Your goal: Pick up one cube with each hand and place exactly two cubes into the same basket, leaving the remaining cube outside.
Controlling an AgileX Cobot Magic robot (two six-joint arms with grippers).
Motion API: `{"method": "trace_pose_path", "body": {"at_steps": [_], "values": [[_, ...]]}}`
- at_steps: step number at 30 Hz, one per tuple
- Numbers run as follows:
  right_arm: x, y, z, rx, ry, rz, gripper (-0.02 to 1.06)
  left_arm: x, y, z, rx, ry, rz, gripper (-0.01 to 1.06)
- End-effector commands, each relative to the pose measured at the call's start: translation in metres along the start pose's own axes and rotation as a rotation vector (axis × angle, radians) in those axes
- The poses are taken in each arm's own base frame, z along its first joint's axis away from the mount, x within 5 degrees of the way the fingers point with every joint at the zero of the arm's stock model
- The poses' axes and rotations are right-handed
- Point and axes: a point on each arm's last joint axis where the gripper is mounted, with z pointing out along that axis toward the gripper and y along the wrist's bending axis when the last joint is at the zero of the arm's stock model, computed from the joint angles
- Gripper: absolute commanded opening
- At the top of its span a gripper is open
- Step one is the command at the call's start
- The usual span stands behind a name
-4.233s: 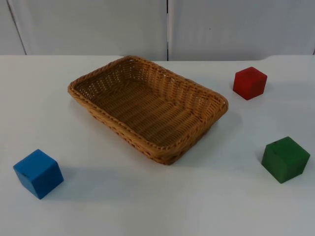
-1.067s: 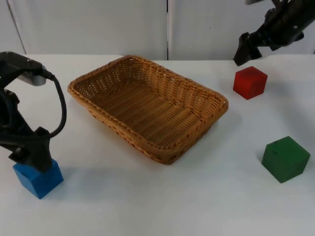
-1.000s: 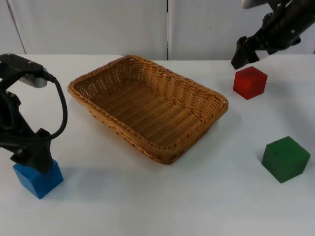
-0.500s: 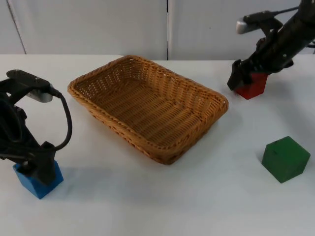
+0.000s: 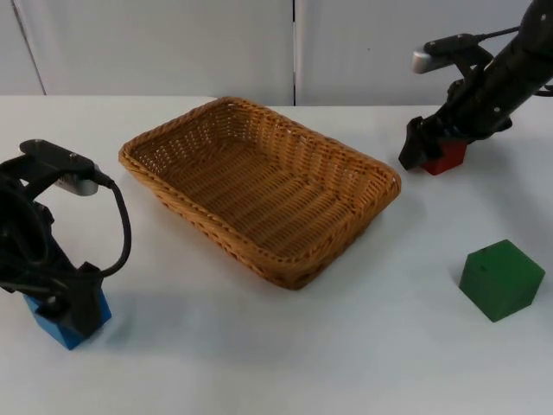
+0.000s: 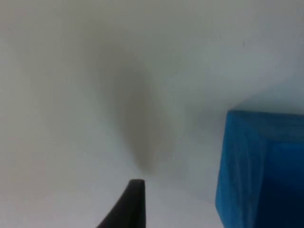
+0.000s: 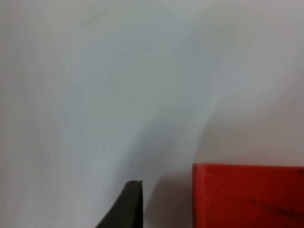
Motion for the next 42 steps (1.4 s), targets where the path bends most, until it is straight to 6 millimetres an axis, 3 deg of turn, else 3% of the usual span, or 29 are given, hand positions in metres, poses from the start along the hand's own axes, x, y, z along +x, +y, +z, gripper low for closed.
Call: {"method": "trace_pose_path", "body": {"at_steps": [1,6,9,11,14,15,19,20,24,26,32,36,37,40,42], "values": [[-0.004,0.003,-0.002,-0.002,-0.005,-0.016,0.96,-0.002,0.000,0.000,-0.003,-0.012,-0.004,1.05],[-0.003,0.004,-0.002,-0.005,-0.002,-0.016,0.96,-0.003,0.000,0.000,-0.005,-0.016,-0.004,1.01],[-0.003,0.004,-0.002,-0.006,0.000,-0.016,0.95,-0.003,0.000,0.000,-0.003,-0.017,-0.008,0.85],[-0.003,0.004,-0.002,-0.006,0.000,-0.016,0.94,-0.003,0.000,0.000,-0.003,-0.017,-0.008,0.80],[-0.003,0.004,-0.002,-0.006,0.000,-0.016,0.79,-0.003,0.000,0.000,-0.003,-0.017,-0.008,0.66],[-0.003,0.004,-0.002,-0.006,0.000,-0.016,0.79,-0.003,0.000,0.000,-0.003,-0.017,-0.008,0.66],[-0.004,0.004,-0.004,-0.005,-0.004,-0.017,0.41,-0.003,0.000,0.000,-0.003,-0.017,-0.008,0.39],[-0.004,0.004,-0.004,-0.005,-0.004,-0.017,0.41,-0.003,0.000,0.000,-0.003,-0.017,-0.008,0.39],[-0.011,0.004,-0.014,0.002,-0.023,-0.021,0.00,-0.003,-0.001,-0.001,0.000,-0.014,-0.010,0.05],[-0.015,0.004,-0.021,0.007,-0.035,-0.024,0.00,-0.003,-0.001,-0.001,0.001,-0.014,-0.012,0.00],[-0.034,0.006,-0.059,0.016,-0.082,-0.043,0.00,-0.002,-0.002,-0.006,0.007,-0.010,-0.051,0.00],[-0.052,0.010,-0.100,0.028,-0.133,-0.062,0.00,-0.004,-0.003,-0.026,-0.001,-0.043,-0.066,0.00],[-0.052,0.010,-0.100,0.028,-0.133,-0.062,0.00,-0.004,-0.003,-0.026,-0.001,-0.043,-0.066,0.00],[-0.063,0.013,-0.132,0.043,-0.180,-0.077,0.00,-0.004,-0.005,-0.046,-0.010,-0.080,-0.075,0.00],[-0.066,0.014,-0.141,0.045,-0.189,-0.081,0.00,-0.004,-0.006,-0.054,-0.013,-0.093,-0.078,0.00]]}}
